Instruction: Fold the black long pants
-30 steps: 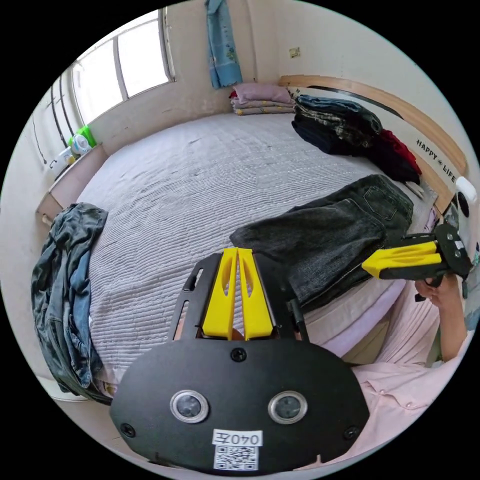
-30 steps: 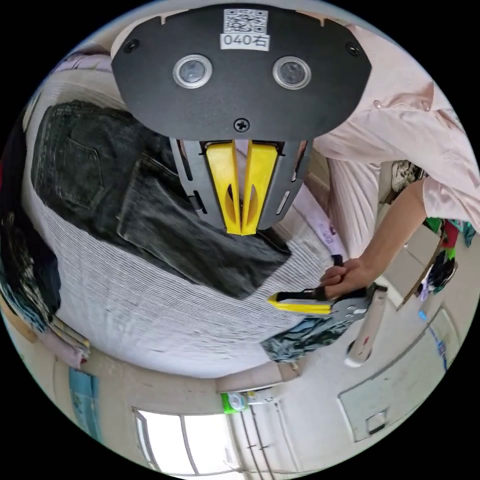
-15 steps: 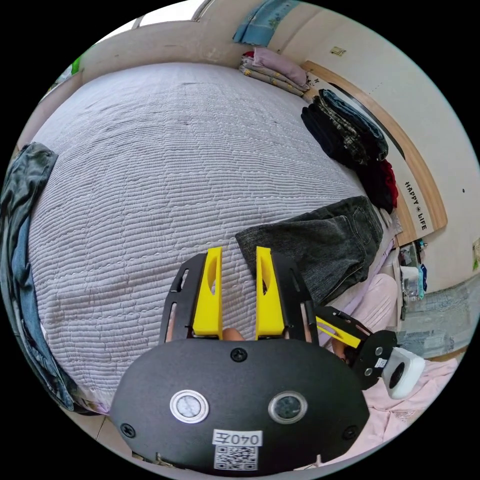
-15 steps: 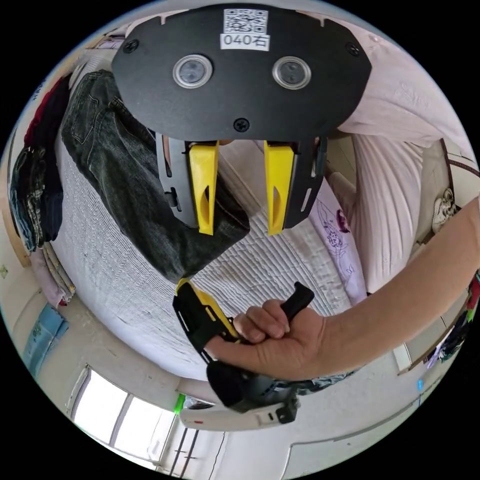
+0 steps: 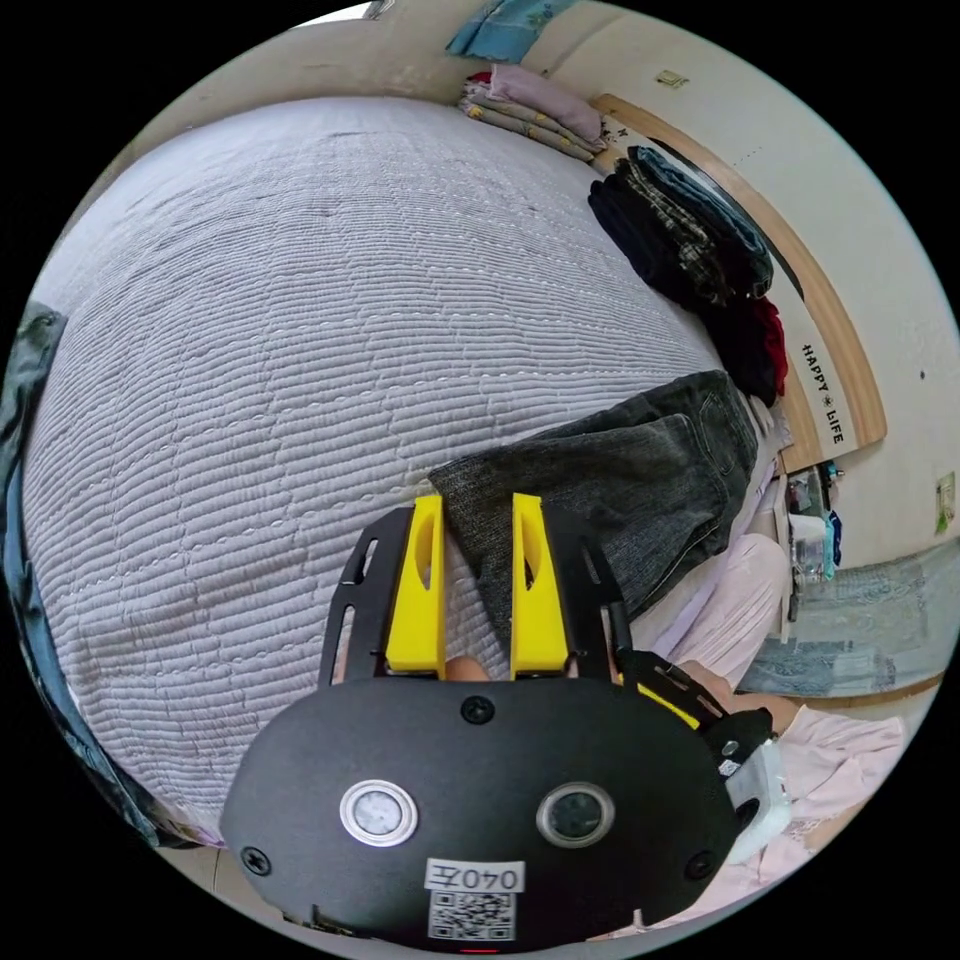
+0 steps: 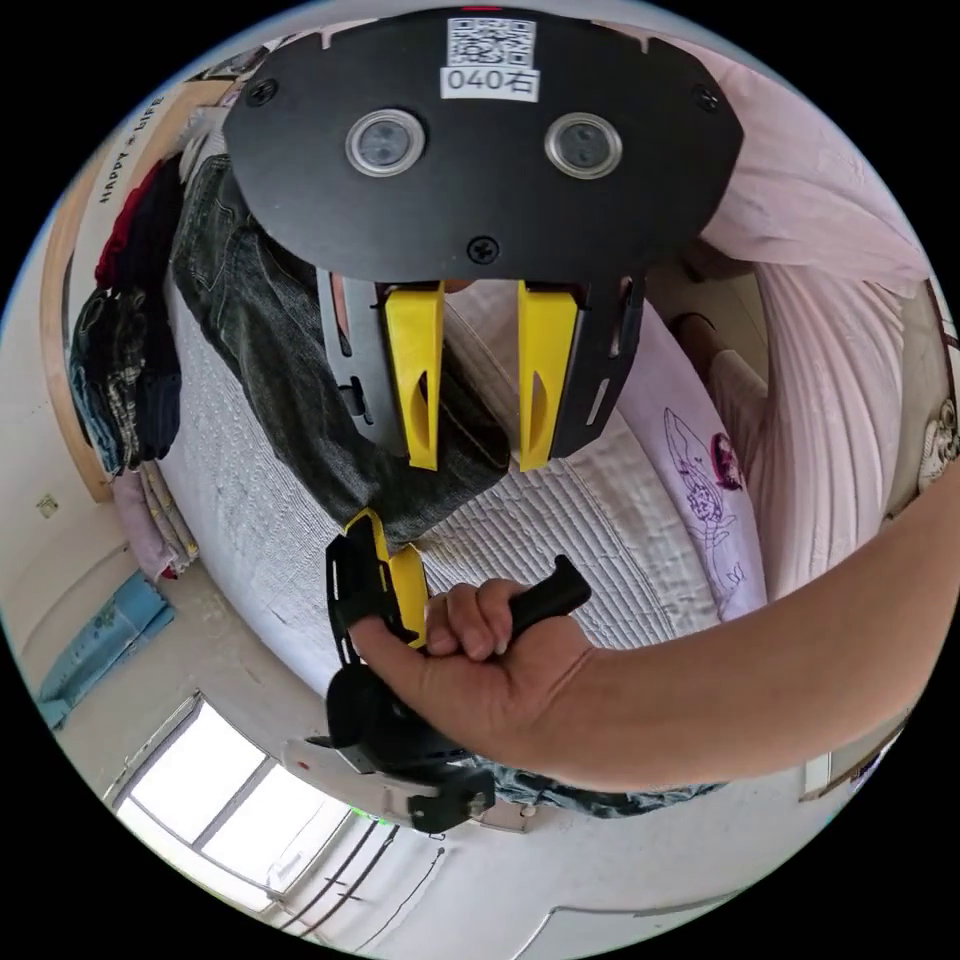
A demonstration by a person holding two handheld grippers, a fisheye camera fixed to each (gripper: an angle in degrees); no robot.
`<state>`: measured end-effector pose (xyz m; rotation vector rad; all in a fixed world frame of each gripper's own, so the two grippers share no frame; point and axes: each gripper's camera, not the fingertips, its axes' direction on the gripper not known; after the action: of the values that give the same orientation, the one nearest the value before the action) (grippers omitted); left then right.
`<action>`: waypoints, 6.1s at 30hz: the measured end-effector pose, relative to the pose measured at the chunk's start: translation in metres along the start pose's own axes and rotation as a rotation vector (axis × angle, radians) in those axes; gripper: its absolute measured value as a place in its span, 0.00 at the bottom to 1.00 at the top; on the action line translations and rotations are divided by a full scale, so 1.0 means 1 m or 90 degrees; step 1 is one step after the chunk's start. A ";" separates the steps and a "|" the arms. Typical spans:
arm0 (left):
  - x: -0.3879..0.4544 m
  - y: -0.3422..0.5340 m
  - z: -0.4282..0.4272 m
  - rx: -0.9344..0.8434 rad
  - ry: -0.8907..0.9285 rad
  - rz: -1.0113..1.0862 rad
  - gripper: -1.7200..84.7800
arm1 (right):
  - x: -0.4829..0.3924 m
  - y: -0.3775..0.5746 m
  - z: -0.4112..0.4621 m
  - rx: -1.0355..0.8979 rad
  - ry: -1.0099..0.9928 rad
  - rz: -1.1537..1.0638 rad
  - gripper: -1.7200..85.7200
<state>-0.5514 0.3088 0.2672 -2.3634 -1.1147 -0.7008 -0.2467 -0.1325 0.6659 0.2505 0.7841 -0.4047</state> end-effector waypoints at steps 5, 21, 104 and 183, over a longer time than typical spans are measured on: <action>0.016 -0.001 -0.015 0.034 0.026 0.020 0.02 | -0.014 0.007 0.001 0.004 0.069 -0.021 0.10; -0.015 0.111 -0.145 0.138 -0.039 0.014 0.01 | -0.033 -0.030 -0.062 0.111 -0.071 -0.090 0.04; 0.155 0.450 0.461 0.175 -0.303 0.360 0.01 | 0.646 0.200 0.014 -0.037 -0.417 0.562 0.15; 0.036 0.331 0.232 0.055 -0.211 0.160 0.01 | 0.177 0.025 -0.054 0.017 -0.241 0.052 0.01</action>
<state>-0.2087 0.2689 0.0537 -2.5427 -0.9243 -0.1740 -0.1571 -0.1361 0.5021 0.2205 0.3959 -0.3717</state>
